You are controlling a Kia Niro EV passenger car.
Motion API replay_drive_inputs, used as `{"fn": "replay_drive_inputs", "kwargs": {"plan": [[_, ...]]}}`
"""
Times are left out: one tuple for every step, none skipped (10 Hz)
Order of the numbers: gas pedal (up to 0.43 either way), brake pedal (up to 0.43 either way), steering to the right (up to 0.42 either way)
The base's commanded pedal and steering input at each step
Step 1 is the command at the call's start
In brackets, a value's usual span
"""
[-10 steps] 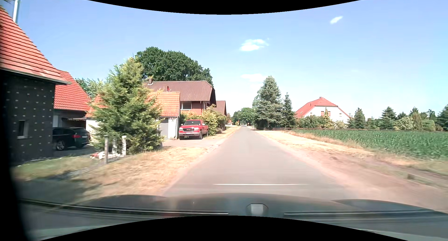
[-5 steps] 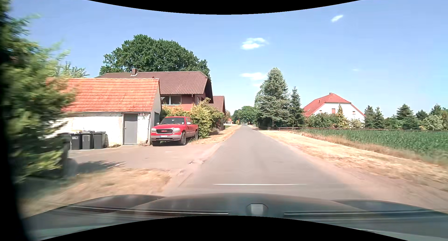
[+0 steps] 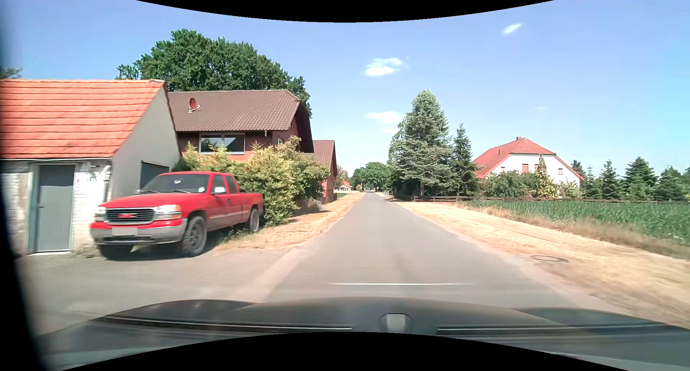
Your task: Follow the waypoints while adhering to traffic rules and regulations
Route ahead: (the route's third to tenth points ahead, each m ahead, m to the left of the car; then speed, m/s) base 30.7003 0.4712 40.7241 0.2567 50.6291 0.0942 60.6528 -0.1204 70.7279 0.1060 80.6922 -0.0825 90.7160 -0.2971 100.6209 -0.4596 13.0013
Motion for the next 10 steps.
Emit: {"fn": "replay_drive_inputs", "kwargs": {"plan": [[0.177, 0.006, 0.017], [0.177, 0.006, 0.013], [0.177, 0.006, 0.008], [0.177, 0.006, 0.008], [0.177, 0.006, 0.008], [0.177, 0.006, 0.007], [0.177, 0.006, 0.007], [0.177, 0.006, 0.006], [0.177, 0.006, 0.006], [0.177, 0.006, 0.005]]}}
